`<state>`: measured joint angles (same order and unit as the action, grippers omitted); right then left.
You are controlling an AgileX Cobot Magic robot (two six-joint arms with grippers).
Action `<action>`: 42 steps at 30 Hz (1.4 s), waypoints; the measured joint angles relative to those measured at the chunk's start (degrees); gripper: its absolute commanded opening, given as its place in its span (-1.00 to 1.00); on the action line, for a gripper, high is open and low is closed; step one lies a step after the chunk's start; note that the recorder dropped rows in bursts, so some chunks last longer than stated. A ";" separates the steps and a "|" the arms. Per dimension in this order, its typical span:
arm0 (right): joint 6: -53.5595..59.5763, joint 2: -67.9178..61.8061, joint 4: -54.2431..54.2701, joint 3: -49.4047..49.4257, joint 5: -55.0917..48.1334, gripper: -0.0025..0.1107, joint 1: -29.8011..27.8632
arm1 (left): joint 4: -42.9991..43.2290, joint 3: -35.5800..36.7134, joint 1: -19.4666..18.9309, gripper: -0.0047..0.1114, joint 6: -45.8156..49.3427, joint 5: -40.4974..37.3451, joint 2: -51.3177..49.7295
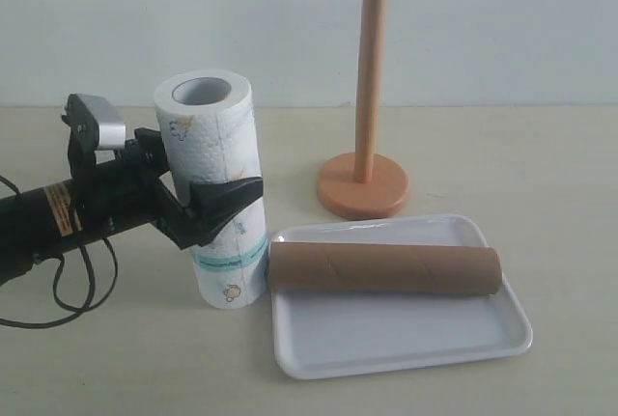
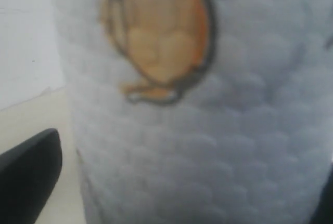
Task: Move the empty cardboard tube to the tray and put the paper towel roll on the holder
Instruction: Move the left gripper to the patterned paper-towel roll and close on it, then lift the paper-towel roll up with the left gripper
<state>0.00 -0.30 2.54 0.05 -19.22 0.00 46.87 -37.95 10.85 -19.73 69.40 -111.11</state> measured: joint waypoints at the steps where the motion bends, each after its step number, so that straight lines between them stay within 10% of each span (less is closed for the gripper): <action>1: 0.00 0.00 0.00 0.00 0.00 -0.93 0.00 | -0.21 -0.23 0.00 0.95 -0.68 0.00 0.00; 10: 0.00 0.00 0.00 0.00 0.00 -0.93 0.00 | -0.21 -0.46 0.00 0.73 -2.05 0.00 0.00; 21: 0.00 0.00 0.00 0.00 0.00 -0.93 0.00 | 1.31 -0.46 0.11 -0.84 -0.81 0.44 0.00; 42: 0.00 0.00 0.00 0.00 0.03 -0.93 0.00 | 1.46 -0.49 0.11 -0.85 -1.19 -0.05 0.41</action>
<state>0.00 -0.30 2.54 0.05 -19.20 0.00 48.32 -38.44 10.96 -20.91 69.34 -110.70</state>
